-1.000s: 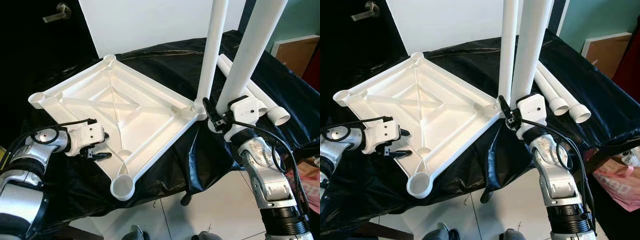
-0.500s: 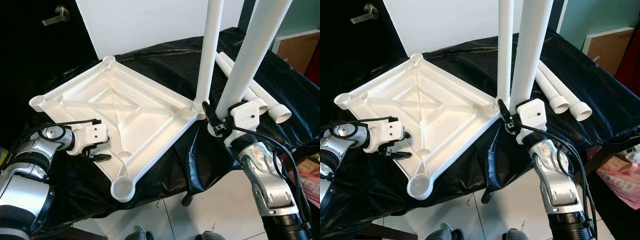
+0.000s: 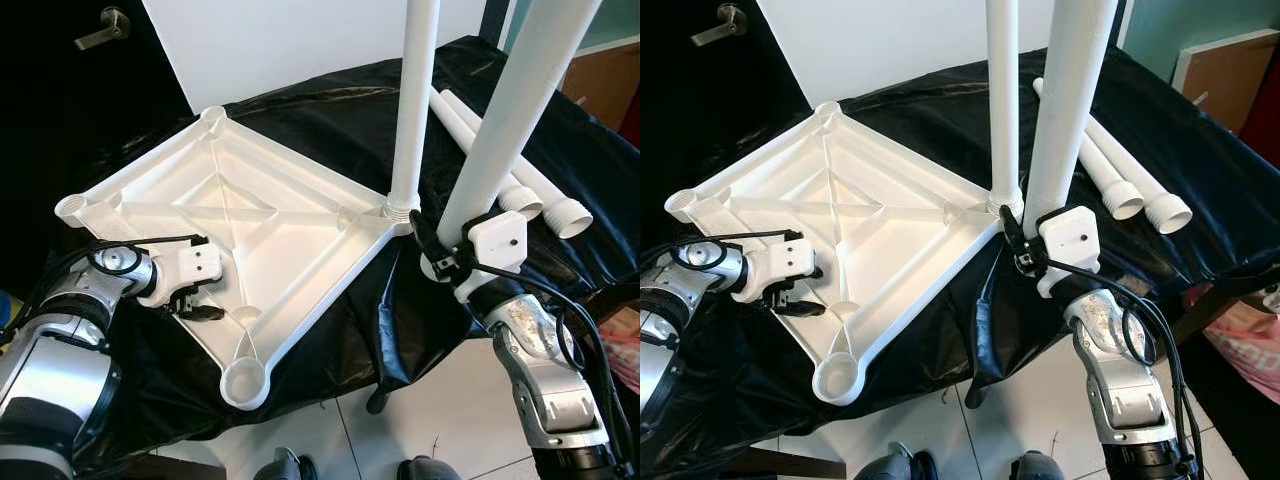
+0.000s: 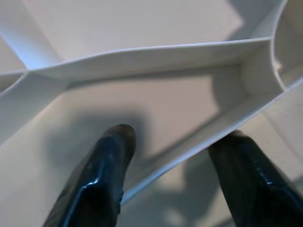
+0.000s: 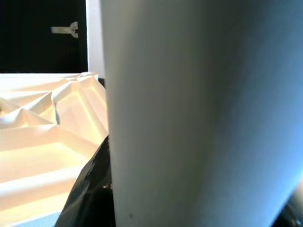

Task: Building children table

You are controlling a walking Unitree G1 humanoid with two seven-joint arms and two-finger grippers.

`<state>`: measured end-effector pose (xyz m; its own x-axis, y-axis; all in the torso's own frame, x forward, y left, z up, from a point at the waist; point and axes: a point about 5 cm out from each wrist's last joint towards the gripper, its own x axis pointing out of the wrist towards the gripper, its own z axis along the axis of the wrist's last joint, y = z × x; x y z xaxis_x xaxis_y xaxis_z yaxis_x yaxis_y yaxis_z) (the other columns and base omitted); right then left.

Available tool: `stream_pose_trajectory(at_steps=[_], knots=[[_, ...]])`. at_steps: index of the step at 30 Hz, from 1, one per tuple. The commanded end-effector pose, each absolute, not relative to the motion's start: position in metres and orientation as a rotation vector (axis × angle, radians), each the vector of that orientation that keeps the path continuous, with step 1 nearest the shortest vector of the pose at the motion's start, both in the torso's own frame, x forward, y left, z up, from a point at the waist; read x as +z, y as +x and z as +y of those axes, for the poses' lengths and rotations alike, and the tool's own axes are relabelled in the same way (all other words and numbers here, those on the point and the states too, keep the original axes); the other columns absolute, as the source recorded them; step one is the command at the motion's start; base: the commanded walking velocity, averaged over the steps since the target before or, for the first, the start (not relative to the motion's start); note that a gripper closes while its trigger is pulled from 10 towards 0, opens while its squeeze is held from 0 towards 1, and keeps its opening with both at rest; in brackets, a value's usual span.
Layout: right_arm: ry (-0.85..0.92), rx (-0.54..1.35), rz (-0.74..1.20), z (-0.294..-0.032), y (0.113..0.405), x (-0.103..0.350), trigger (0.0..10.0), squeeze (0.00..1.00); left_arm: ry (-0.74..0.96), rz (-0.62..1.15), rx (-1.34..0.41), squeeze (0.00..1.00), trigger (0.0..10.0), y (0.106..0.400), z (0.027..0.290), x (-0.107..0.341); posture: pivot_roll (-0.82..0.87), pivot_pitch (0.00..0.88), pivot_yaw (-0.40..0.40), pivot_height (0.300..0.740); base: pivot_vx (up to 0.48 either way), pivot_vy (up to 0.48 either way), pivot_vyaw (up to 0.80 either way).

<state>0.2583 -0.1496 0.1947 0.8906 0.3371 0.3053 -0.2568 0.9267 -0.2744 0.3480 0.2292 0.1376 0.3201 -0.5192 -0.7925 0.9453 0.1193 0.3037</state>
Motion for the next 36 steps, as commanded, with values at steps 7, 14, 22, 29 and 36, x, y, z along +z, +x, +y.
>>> stream_pose_trajectory(at_steps=[7,14,22,29,36], knots=[[-0.239,0.320,-0.344,-0.150,0.251,0.195,10.0,0.00,0.644,0.576,-1.186,0.00,0.0,0.346,0.224,0.136,-0.16,0.189,0.129,0.740,0.000,0.000,0.00],[-0.231,0.323,-0.342,-0.147,0.251,0.195,10.0,0.00,0.485,0.500,-1.170,0.00,0.0,0.350,0.225,0.148,-0.15,0.185,0.132,0.740,0.000,0.000,0.00],[-0.224,0.315,-0.342,-0.145,0.251,0.195,10.0,0.00,0.369,0.316,-1.128,0.00,0.0,0.350,0.221,0.154,-0.14,0.181,0.143,0.740,0.000,0.000,0.00],[-0.213,0.312,-0.340,-0.143,0.253,0.194,10.0,0.00,0.299,0.151,-1.168,0.00,0.0,0.341,0.195,0.151,-0.12,0.172,0.129,0.740,0.000,0.000,0.00],[-0.209,0.337,-0.349,-0.138,0.260,0.195,10.0,0.00,0.276,0.011,-1.212,0.00,10.0,0.342,0.165,0.173,-0.10,0.159,0.123,0.740,0.000,0.000,0.00]])
